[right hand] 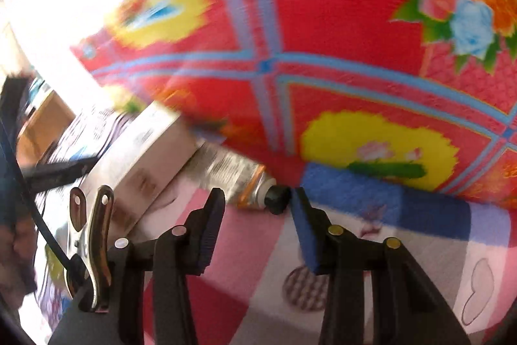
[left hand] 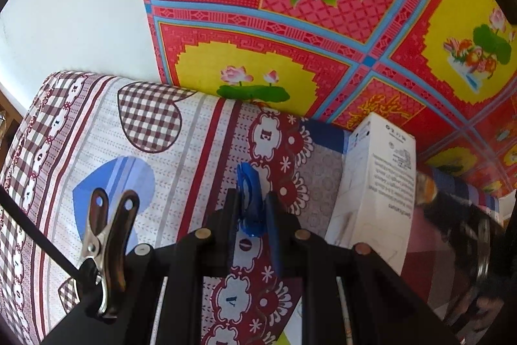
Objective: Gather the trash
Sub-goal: 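Lower the right gripper onto the orange-capped cream tube and close it, then lift the blue clip with the left gripper while the right lifts the cream tube toward the bucket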
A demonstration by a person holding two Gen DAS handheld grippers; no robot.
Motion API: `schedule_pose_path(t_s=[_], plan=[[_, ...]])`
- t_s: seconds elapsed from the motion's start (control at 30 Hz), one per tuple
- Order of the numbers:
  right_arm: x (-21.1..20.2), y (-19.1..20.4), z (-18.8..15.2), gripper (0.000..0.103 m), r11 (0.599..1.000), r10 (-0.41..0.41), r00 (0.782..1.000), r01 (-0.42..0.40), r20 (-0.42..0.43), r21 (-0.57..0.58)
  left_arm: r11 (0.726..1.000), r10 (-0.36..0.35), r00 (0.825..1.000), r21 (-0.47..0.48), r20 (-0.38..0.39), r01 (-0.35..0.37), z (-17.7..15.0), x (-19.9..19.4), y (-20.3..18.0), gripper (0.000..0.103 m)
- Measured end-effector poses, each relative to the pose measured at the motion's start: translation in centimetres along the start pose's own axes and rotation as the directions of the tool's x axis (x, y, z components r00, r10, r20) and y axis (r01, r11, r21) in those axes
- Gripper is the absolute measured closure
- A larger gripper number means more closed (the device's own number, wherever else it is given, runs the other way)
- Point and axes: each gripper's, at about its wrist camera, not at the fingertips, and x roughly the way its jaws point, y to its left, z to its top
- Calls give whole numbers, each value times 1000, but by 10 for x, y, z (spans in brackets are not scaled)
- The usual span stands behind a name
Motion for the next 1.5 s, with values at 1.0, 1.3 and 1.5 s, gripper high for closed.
schedule_pose_path(t_s=[1.0,1.3,1.5], plan=[[18,49,1,65,971,-47,997,29,-68,-238,1000,-27,1000,-13,-6,27,-4,-5,13,87],[-27,21,-42,65,999,-43,997,41,-64,-31,999,-36,999,9,11,36,-18,-30,9,87],[-58,11,-65,65,994,-55,998,58,-29,88,999,-50,998,10,31,50,-22,-52,7,87]])
